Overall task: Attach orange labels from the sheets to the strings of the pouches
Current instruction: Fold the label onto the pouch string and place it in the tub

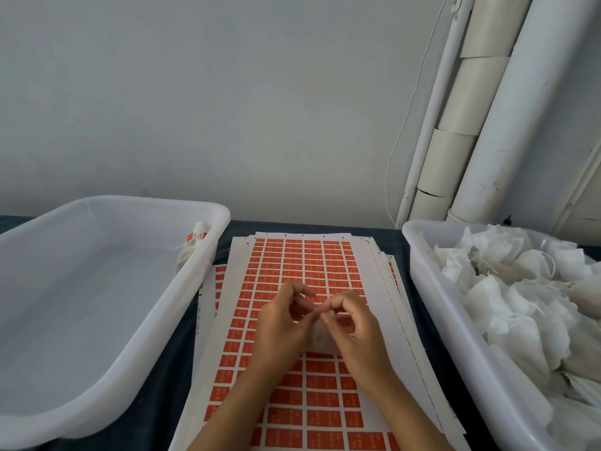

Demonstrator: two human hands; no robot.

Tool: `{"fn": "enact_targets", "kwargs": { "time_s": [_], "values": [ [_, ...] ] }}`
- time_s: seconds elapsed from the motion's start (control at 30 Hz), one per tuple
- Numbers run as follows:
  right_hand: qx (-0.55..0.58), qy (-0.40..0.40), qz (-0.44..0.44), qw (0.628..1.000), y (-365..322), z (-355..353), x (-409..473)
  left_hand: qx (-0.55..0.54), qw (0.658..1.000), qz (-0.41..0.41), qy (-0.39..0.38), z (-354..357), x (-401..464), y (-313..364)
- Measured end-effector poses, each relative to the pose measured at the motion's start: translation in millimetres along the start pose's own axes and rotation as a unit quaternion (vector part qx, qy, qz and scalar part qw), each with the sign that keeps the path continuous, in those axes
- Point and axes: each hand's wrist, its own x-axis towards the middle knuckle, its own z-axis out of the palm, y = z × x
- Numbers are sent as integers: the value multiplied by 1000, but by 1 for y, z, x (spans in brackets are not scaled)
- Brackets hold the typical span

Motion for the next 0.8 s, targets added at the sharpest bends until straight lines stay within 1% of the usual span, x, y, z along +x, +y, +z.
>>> {"fn": "enact_targets", "kwargs": {
  "time_s": [0.1,0.27,0.4,0.57,0.8],
  "values": [
    [-7,4,-20,1000,-1,1,-1,24,1000,5,18,-1,1,-2],
    [50,2,25,998,1,3,-1,53,997,53,-12,-4,3,-3],
    [50,9,37,998,3,0,2,36,998,47,-8,-3,2,-2],
    [-2,13,-12,1000,9,-3,3,-22,1000,10,13,-4,3,-3],
    [-47,-10,-77,996,11,-15,5,-75,996,-31,-23,-5,5,-8]
  ]
}}
